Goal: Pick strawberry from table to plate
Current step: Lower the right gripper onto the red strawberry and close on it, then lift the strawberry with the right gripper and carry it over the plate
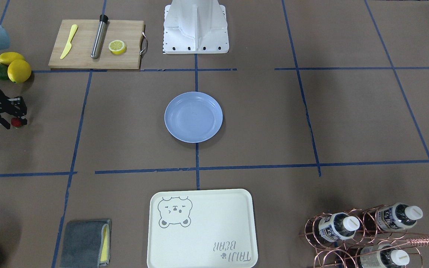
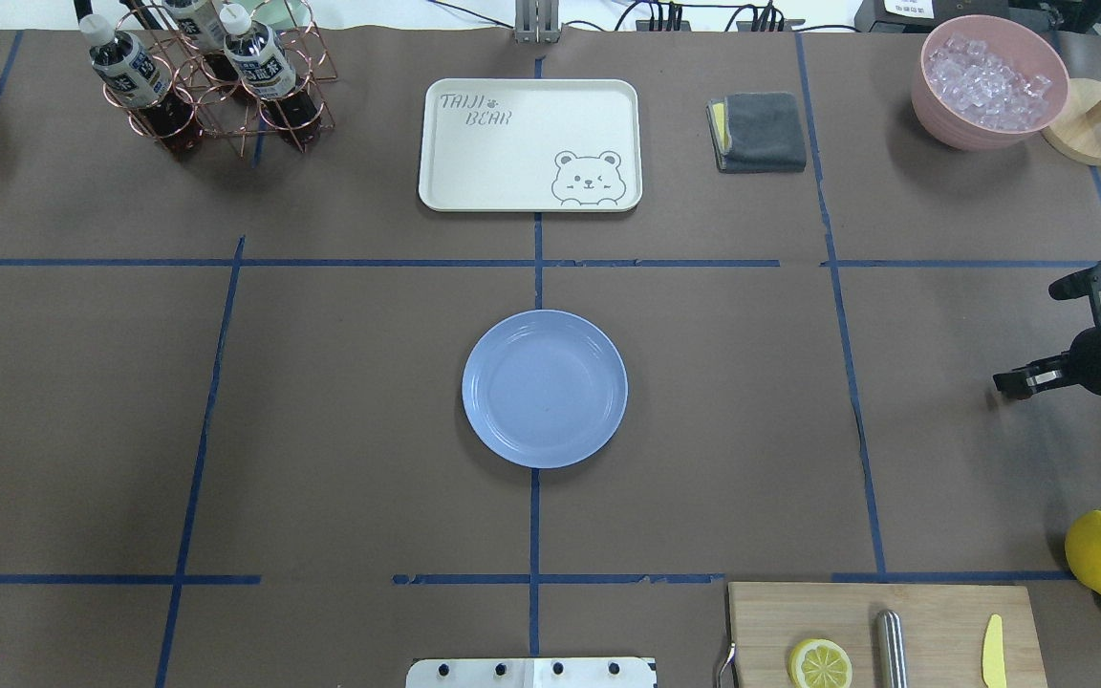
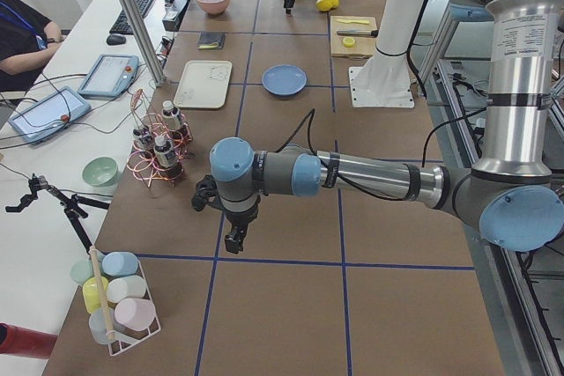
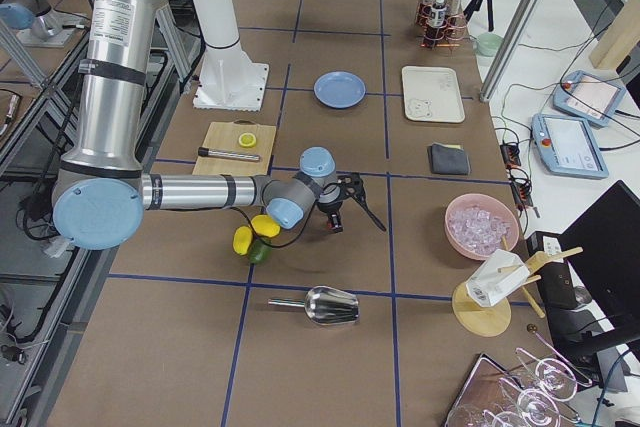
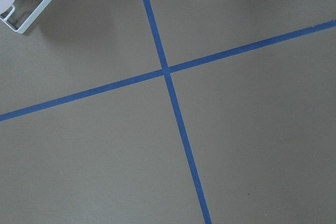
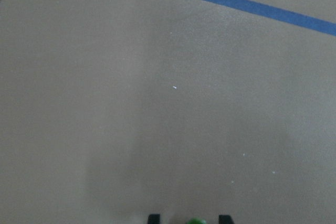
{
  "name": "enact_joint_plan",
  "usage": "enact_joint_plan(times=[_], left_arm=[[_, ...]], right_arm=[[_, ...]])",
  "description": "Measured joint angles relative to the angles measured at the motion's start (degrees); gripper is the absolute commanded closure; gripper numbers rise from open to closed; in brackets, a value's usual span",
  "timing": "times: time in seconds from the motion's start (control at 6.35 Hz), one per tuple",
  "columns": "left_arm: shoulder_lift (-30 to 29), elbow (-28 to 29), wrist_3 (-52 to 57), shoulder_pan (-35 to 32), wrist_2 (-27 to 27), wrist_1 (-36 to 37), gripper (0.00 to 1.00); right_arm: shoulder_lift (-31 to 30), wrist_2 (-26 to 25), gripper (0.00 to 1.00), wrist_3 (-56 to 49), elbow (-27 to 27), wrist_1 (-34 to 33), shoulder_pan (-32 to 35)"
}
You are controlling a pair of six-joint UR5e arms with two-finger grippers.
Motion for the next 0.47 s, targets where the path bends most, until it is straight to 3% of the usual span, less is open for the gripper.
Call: enact_joint_plan(times=[0.47], left_arm=[[-0.4,0.2,0.0,0.0,0.0,0.0,0.00]], right_arm=[[0.0,0.3,1.00,0.0,2.6,-1.9,0.0]])
